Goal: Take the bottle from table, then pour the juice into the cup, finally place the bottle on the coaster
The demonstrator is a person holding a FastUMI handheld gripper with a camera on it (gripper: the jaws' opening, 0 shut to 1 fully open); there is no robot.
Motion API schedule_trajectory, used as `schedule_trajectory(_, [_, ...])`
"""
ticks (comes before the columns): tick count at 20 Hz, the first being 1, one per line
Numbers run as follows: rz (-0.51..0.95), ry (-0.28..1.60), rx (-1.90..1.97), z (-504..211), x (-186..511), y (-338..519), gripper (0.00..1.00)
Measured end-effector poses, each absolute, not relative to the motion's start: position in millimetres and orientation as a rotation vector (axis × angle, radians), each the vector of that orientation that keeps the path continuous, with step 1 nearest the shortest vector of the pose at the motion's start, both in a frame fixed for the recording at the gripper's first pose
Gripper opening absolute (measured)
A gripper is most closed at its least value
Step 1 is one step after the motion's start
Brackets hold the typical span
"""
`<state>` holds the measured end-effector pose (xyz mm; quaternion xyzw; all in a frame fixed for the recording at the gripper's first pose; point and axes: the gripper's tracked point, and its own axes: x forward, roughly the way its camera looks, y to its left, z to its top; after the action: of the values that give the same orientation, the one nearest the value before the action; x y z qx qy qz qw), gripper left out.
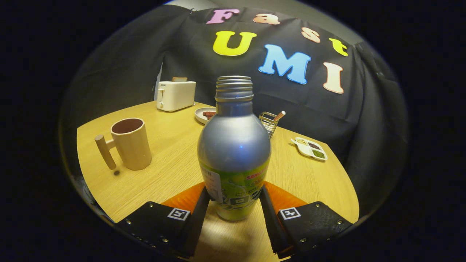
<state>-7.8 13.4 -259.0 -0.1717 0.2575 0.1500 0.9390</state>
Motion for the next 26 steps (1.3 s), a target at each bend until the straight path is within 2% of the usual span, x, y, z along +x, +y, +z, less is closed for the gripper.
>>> schedule_trajectory(14, [0.39,0.489,-0.738,-232,4,62,0.75])
schedule_trajectory(26, [0.409,0.553,-0.956,-235,1,86,0.75])
